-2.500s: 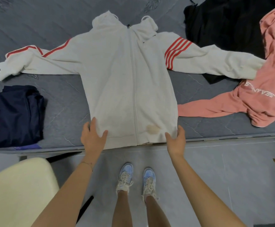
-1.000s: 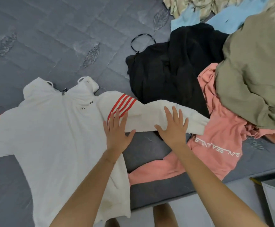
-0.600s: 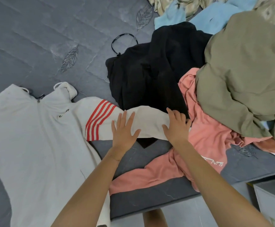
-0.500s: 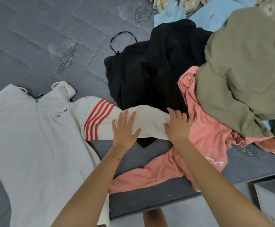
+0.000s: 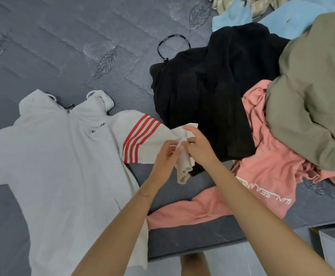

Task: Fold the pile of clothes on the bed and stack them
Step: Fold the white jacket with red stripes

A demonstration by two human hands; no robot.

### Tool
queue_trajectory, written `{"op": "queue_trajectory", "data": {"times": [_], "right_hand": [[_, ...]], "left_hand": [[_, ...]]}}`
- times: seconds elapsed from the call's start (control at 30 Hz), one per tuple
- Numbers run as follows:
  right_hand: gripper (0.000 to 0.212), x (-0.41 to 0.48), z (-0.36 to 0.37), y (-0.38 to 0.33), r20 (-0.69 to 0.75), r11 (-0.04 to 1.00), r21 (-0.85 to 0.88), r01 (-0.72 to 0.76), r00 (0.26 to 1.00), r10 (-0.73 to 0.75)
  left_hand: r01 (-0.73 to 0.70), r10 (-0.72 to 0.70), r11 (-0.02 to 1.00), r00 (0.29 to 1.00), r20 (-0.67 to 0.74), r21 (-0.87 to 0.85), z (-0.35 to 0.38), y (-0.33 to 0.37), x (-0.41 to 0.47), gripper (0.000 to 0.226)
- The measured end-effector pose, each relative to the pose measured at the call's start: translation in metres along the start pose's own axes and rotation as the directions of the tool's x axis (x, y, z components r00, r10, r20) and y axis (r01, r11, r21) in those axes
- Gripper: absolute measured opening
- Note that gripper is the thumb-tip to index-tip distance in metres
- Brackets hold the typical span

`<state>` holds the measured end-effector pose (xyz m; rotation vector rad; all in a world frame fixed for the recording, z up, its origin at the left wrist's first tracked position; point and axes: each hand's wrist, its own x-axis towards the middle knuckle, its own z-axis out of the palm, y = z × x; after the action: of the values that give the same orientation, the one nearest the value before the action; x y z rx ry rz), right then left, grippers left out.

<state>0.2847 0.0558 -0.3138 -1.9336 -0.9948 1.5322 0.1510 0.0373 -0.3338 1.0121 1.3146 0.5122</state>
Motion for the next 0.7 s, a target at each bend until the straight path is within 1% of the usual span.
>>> {"op": "queue_trajectory", "data": {"times": [0.03,0.07,0.1,0.13,0.17,0.2,0.23,0.27,0.3,0.33,0.4,0.47,0.5,0.6,0.7], "right_hand": [[0.045,0.0,0.012,-0.007,0.028,0.999,0.051,-0.01,1.0,0.008],[0.045,0.0,0.024,-0.014,0.067,0.995,0.098,-0.024,0.998,0.017],[0.045,-0.001,0.038,-0.02,0.111,0.992,0.12,-0.025,0.994,0.012],[0.045,-0.002,0.051,-0.024,0.146,0.993,0.115,0.0,0.989,-0.017],[0.046,-0.002,0.064,-0.026,0.157,0.996,0.062,0.061,0.985,-0.07],[0.048,-0.001,0.076,-0.027,0.148,0.988,-0.053,0.145,0.98,-0.136],[0.05,0.003,0.089,-0.027,0.134,0.946,-0.225,0.234,0.969,-0.208],[0.053,0.007,0.101,-0.027,0.129,0.871,-0.399,0.286,0.958,-0.256],[0.056,0.011,0.116,-0.029,0.14,0.798,-0.525,0.296,0.955,-0.261],[0.057,0.014,0.133,-0.033,0.161,0.753,-0.596,0.278,0.961,-0.226],[0.051,0.019,0.173,-0.043,0.193,0.699,-0.672,0.245,0.969,-0.154],[0.041,0.023,0.213,-0.056,0.163,0.652,-0.722,0.232,0.973,-0.166],[0.039,0.025,0.232,-0.065,0.143,0.629,-0.744,0.225,0.973,-0.179],[0.045,0.027,0.277,-0.086,0.122,0.566,-0.802,0.193,0.979,-0.161],[0.044,0.031,0.308,-0.099,0.104,0.568,-0.802,0.186,0.979,-0.174]], "left_hand": [[0.041,-0.041,0.999,0.999,0.018,-0.013,-0.01,0.004,0.0,0.02],[0.077,-0.078,0.997,0.997,0.021,0.022,-0.022,0.007,0.0,0.031],[0.11,-0.112,0.989,0.994,0.006,0.098,-0.038,0.007,0.0,0.041],[0.13,-0.13,0.978,0.992,-0.012,0.162,-0.056,0.005,0.0,0.048],[0.12,-0.122,0.972,0.993,-0.006,0.202,-0.075,0.0,0.0,0.048],[0.095,-0.101,0.971,0.995,0.015,0.22,-0.095,-0.007,-0.001,0.042],[0.067,-0.076,0.969,0.997,0.031,0.239,-0.116,-0.013,-0.002,0.033],[0.039,-0.046,0.966,0.999,0.022,0.257,-0.138,-0.017,-0.005,0.022],[0.013,-0.012,0.964,1.0,-0.007,0.267,-0.161,-0.021,-0.007,0.011],[-0.022,0.034,0.965,0.999,-0.042,0.26,-0.184,-0.023,-0.011,0.002],[-0.087,0.117,0.964,0.987,-0.107,0.252,-0.233,-0.028,-0.018,0.01],[-0.132,0.175,0.956,0.973,-0.149,0.261,-0.281,-0.031,-0.027,0.01],[-0.141,0.193,0.952,0.966,-0.174,0.271,-0.306,-0.032,-0.031,0.011],[-0.13,0.203,0.95,0.947,-0.248,0.282,-0.37,-0.035,-0.038,0.012],[-0.107,0.199,0.947,0.935,-0.293,0.302,-0.418,-0.042,-0.038,0.021]]}}
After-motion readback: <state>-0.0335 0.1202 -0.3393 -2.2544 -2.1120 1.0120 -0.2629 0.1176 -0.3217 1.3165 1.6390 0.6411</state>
